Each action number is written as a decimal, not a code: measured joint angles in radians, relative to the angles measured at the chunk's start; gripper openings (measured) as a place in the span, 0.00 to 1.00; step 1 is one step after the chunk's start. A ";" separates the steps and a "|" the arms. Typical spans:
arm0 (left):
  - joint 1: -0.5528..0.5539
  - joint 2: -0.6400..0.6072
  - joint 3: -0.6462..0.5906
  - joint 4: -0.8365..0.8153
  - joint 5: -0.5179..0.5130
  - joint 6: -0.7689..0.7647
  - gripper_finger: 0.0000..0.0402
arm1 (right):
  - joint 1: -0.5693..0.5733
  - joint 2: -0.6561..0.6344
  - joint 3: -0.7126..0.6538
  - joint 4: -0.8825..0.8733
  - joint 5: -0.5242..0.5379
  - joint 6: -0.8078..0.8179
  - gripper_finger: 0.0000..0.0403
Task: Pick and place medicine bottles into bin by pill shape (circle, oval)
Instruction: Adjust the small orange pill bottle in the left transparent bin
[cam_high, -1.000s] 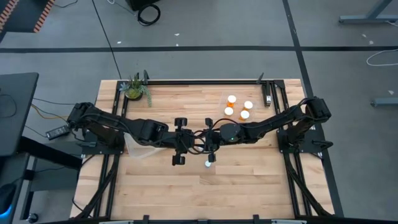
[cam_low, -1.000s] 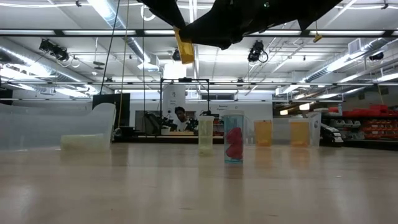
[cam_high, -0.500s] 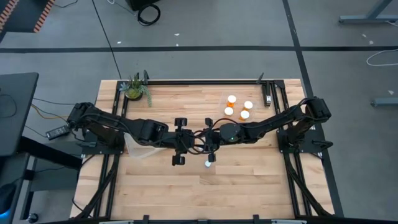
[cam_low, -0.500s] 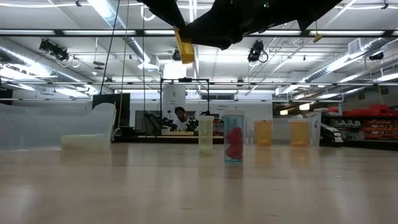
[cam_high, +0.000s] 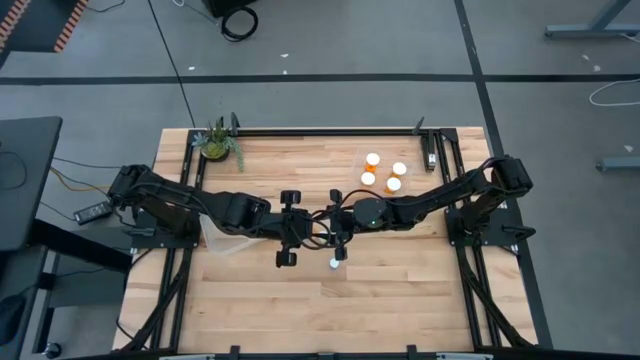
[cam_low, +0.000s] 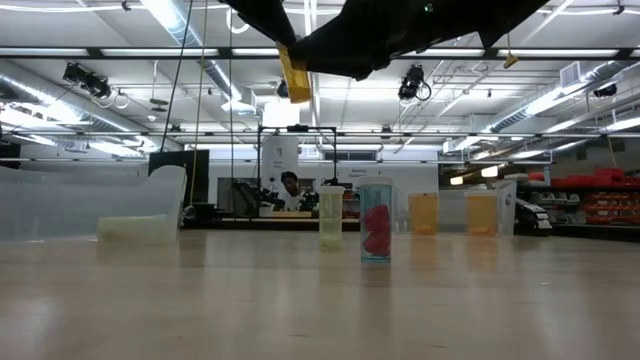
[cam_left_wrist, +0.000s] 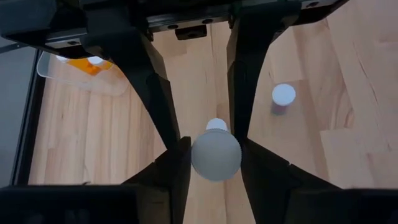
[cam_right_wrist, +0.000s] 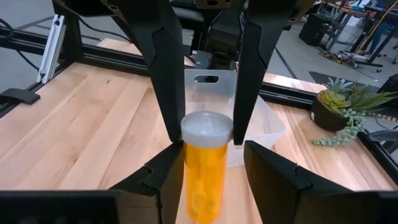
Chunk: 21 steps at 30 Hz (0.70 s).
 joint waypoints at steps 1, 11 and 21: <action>0.000 0.000 0.000 0.000 0.000 0.000 0.35 | 0.000 0.000 0.000 -0.003 0.000 0.000 0.43; 0.000 0.000 0.000 -0.034 0.000 -0.011 0.34 | 0.000 -0.031 0.000 -0.059 0.000 0.011 0.43; -0.001 0.000 0.000 -0.117 0.006 -0.073 0.33 | 0.000 -0.159 0.000 -0.313 0.000 0.072 0.43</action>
